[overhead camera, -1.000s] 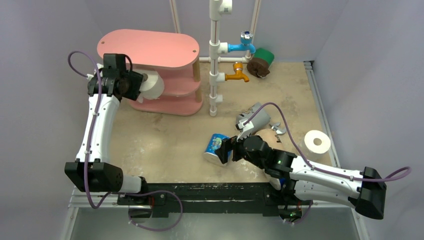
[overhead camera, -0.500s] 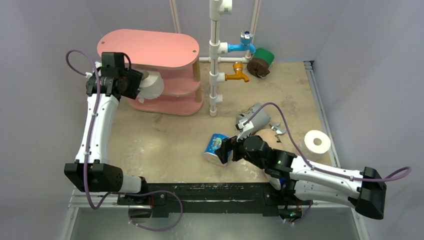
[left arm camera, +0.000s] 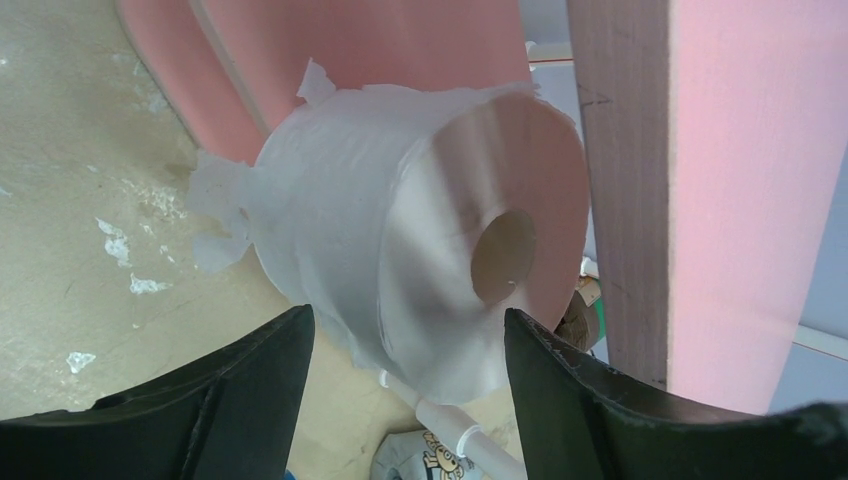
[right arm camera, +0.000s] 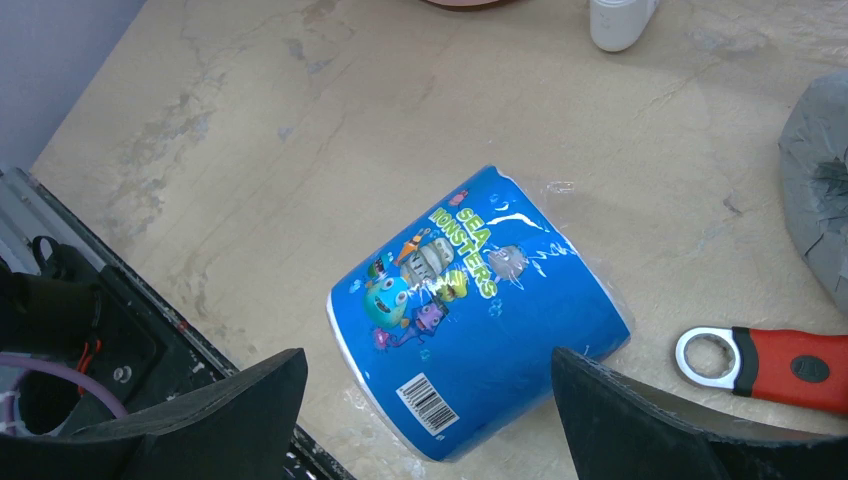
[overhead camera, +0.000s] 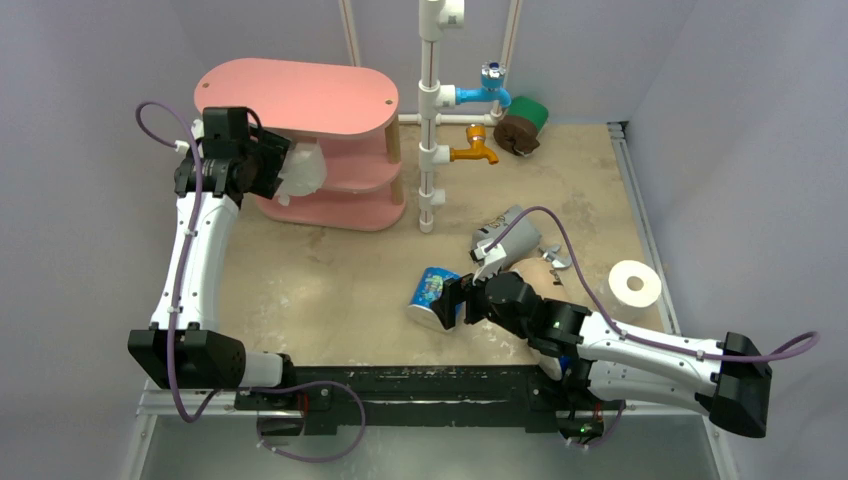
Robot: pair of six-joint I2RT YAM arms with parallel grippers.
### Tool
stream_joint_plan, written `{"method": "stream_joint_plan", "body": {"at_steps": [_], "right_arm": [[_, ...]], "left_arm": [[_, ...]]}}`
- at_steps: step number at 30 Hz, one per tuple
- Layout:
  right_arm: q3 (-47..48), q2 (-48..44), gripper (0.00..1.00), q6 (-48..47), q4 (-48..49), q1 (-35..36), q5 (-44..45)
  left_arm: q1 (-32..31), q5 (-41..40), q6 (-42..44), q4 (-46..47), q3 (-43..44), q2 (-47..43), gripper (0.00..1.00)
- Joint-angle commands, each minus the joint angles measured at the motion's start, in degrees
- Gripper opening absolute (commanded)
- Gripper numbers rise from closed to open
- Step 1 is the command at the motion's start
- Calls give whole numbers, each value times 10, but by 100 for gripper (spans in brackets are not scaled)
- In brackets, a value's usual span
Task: Place and organize the paper towels onto the shelf
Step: Place the paper towel on the shelf.
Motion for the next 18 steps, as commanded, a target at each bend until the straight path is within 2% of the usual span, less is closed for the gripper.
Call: {"method": "stream_joint_plan", "body": {"at_steps": [1, 18], "right_arm": [[-1, 0, 94, 5, 12, 1, -4], [-8, 0, 94, 6, 12, 0, -2]], "left_arm": [[-1, 14, 19, 39, -5, -16, 69], [-1, 35, 40, 162, -74, -25, 66]]}}
